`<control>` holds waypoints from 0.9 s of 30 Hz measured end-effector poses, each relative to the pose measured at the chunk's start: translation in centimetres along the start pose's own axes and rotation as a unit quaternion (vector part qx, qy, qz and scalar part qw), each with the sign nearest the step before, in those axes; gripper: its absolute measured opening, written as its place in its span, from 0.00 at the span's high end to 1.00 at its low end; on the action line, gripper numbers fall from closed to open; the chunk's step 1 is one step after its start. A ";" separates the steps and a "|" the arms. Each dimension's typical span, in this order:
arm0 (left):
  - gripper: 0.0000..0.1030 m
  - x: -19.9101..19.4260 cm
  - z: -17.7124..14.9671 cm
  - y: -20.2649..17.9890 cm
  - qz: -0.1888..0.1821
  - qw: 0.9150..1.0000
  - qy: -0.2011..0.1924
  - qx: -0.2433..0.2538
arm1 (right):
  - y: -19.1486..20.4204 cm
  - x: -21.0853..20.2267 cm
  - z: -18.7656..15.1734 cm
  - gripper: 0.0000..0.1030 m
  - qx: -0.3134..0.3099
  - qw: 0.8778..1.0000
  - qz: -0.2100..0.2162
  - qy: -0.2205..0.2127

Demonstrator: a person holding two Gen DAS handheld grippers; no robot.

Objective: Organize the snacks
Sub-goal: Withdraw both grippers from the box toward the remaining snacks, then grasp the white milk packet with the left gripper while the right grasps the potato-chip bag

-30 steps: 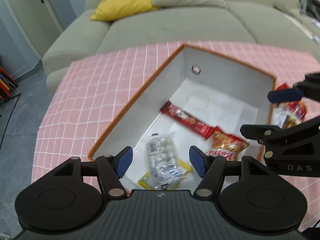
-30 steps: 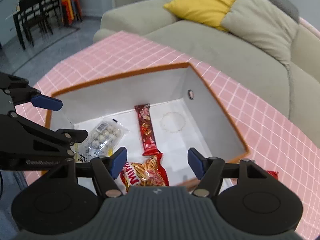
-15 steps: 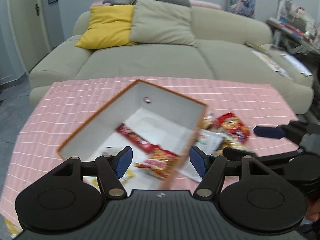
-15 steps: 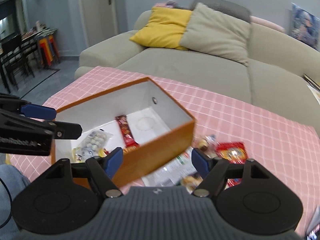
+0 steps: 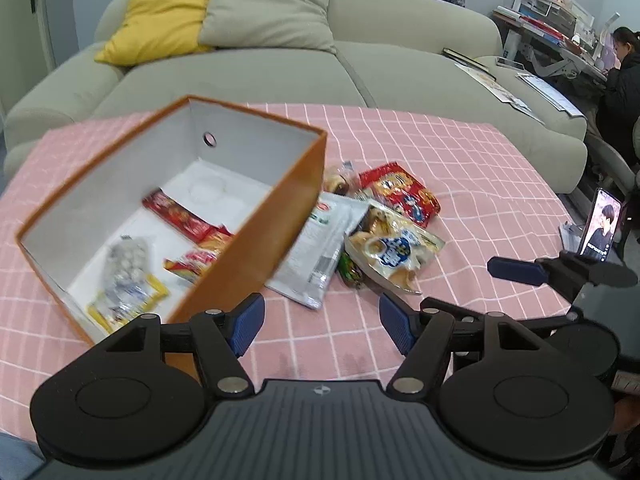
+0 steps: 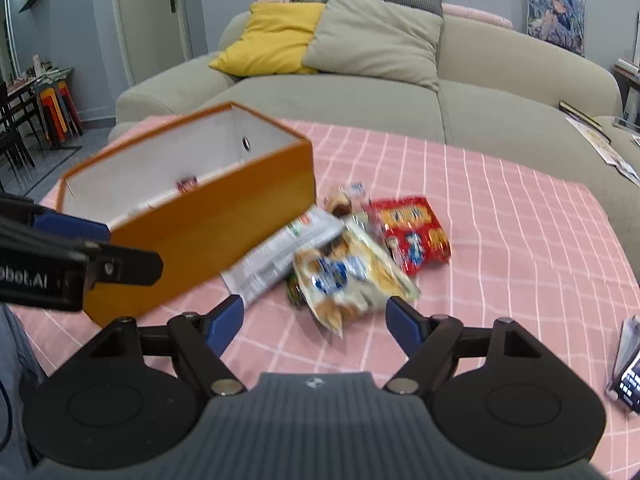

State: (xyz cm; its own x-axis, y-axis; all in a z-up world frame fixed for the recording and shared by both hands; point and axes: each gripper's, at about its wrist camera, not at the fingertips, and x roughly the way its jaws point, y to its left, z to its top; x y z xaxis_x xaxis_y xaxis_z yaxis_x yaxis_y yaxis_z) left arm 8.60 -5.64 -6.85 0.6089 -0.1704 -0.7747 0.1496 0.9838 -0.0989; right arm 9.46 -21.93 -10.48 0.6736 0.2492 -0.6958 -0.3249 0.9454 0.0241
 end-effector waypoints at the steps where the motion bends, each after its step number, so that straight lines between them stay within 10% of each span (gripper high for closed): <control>1: 0.25 0.4 0.0 0.0 -0.004 1.000 0.001 0.000 | -0.1 0.1 -0.3 0.27 -0.002 1.000 -0.003 0.001; 27: 0.37 13.5 0.9 -2.4 0.055 0.989 0.046 0.127 | -0.7 9.5 -0.1 0.27 -0.159 0.986 -0.023 0.045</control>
State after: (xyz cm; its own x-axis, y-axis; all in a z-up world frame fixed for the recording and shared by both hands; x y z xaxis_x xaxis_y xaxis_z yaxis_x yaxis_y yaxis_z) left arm 17.11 -10.36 -16.53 0.5613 -0.0465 -0.8263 0.2844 0.9484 0.1399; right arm 16.04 -20.29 -17.17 0.6363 0.1741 -0.7515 -0.4967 0.8378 -0.2265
